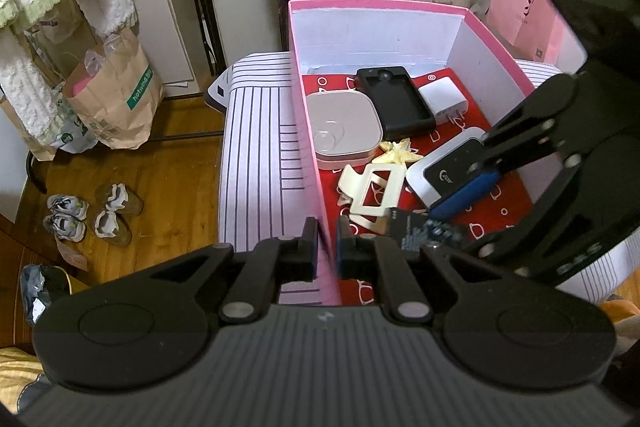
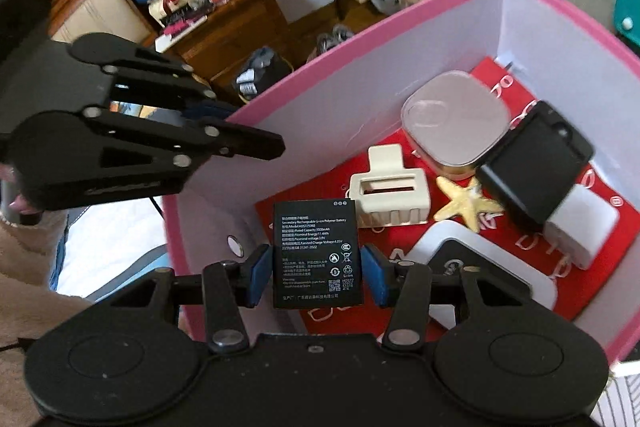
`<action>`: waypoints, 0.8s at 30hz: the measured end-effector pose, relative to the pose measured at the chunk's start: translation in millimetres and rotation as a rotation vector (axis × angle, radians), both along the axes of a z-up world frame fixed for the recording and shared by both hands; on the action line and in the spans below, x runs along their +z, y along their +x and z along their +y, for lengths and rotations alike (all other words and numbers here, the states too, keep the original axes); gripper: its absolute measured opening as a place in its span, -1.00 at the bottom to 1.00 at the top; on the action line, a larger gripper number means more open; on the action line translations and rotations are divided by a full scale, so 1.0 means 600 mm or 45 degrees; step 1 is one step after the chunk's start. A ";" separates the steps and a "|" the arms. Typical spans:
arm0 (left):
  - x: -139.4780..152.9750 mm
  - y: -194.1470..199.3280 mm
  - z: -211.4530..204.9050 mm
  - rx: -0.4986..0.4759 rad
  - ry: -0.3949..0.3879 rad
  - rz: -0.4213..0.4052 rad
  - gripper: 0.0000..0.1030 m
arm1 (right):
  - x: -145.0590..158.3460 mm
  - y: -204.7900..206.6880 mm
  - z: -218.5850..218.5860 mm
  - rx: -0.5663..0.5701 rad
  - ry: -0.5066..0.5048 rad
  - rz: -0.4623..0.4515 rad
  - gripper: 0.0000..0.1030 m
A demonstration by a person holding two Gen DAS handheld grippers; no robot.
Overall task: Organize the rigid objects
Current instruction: 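Carry the black battery into the box and open the right gripper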
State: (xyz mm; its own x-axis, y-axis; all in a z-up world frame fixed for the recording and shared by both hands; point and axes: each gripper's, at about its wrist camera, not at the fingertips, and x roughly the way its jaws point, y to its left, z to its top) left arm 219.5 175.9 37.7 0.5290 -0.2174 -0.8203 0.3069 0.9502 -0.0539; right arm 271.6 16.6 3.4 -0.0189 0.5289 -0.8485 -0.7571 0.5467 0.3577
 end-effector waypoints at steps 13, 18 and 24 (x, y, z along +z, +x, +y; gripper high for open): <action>0.020 -0.020 -0.010 0.000 0.039 -0.092 -0.89 | -0.015 0.008 0.028 0.010 -0.022 0.028 0.08; 0.013 -0.017 -0.011 0.004 0.046 -0.075 -0.89 | 0.024 0.003 -0.030 -0.050 0.120 0.015 0.11; 0.007 -0.011 -0.018 0.016 0.069 -0.069 -0.89 | 0.075 -0.021 -0.116 -0.174 0.182 -0.139 0.12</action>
State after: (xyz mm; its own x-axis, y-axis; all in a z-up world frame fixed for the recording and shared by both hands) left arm 212.6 165.0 41.9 0.5754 -0.1661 -0.8008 0.2957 0.9552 0.0143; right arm 259.3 -52.9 48.6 0.1492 0.6350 -0.7580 -0.7177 0.5968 0.3587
